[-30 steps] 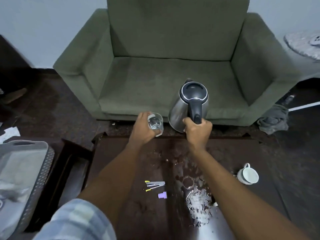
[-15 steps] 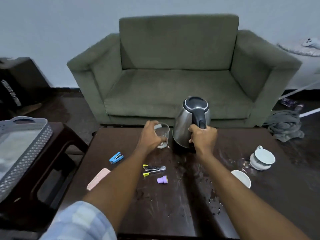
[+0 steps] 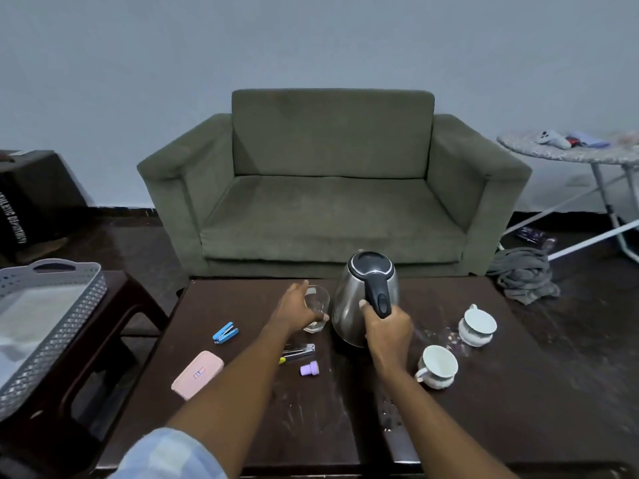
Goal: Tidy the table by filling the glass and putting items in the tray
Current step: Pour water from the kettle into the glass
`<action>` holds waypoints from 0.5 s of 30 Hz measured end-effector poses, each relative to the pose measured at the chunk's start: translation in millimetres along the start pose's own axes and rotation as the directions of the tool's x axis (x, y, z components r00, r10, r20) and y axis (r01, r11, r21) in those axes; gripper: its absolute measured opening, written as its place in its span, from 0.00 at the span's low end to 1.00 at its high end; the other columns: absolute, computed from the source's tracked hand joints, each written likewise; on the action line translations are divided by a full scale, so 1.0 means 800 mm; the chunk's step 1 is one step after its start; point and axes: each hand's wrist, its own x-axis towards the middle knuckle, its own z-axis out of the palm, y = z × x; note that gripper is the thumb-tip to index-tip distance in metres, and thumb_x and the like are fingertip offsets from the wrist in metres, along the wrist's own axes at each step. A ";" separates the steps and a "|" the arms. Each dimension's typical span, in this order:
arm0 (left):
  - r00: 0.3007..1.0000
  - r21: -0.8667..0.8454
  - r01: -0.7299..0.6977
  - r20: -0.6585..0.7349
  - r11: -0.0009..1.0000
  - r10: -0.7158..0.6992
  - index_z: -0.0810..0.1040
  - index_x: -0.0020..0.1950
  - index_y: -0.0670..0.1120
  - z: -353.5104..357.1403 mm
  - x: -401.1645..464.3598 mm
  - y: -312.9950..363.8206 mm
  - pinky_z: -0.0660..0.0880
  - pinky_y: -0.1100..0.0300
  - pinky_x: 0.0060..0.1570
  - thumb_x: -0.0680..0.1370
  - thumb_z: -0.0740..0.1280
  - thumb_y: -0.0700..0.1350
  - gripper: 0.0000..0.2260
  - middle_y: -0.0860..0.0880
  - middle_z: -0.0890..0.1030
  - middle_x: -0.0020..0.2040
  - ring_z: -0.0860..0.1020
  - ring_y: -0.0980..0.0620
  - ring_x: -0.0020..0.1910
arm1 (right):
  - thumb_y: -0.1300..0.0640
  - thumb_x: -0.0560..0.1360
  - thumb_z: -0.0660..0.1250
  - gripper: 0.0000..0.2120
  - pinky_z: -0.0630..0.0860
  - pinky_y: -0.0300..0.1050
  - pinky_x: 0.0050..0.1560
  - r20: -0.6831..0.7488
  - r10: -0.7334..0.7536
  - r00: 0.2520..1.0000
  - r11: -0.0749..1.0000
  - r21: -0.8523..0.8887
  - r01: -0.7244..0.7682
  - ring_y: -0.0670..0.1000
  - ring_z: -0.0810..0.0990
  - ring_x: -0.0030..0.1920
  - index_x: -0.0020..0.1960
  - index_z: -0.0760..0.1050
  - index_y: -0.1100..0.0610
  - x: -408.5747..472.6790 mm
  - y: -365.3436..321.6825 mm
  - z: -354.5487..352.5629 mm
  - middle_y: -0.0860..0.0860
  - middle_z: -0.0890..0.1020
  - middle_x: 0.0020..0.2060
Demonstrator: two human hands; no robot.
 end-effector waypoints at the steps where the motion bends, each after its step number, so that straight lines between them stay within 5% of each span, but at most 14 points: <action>1: 1.000 0.024 -0.017 0.020 1.000 0.017 0.64 0.82 0.43 -0.004 0.005 -0.001 0.66 0.54 0.75 0.66 0.83 0.53 0.50 0.43 0.69 0.78 0.68 0.44 0.78 | 0.45 0.71 0.76 0.21 0.75 0.53 0.35 -0.032 -0.025 0.999 1.000 -0.010 0.024 0.62 0.78 0.31 0.31 0.72 0.57 0.001 -0.003 -0.002 0.53 0.75 0.25; 5: 0.997 0.076 -0.059 0.055 0.995 0.054 0.70 0.79 0.43 -0.013 0.014 -0.006 0.71 0.53 0.72 0.66 0.84 0.53 0.45 0.44 0.72 0.68 0.75 0.43 0.69 | 0.43 0.69 0.80 0.21 0.73 0.52 0.38 -0.078 -0.094 0.992 0.995 -0.050 0.090 0.57 0.75 0.33 0.33 0.77 0.57 0.046 -0.015 -0.019 0.56 0.75 0.26; 8: 0.996 0.089 -0.083 0.036 0.993 0.080 0.73 0.77 0.44 -0.018 0.016 -0.011 0.72 0.51 0.70 0.64 0.84 0.52 0.44 0.43 0.76 0.68 0.76 0.43 0.69 | 0.42 0.67 0.81 0.25 0.70 0.50 0.31 0.069 -0.238 0.969 0.961 -0.130 0.245 0.50 0.68 0.28 0.30 0.74 0.60 0.084 -0.027 -0.044 0.60 0.73 0.25; 15: 0.998 0.104 -0.043 0.045 0.994 0.038 0.76 0.72 0.46 -0.025 0.020 -0.005 0.78 0.55 0.60 0.61 0.86 0.52 0.41 0.48 0.82 0.65 0.80 0.48 0.62 | 0.47 0.67 0.84 0.26 0.60 0.45 0.28 0.398 -0.449 0.800 0.817 -0.181 0.548 0.43 0.62 0.26 0.26 0.68 0.53 0.149 -0.099 -0.082 0.45 0.67 0.24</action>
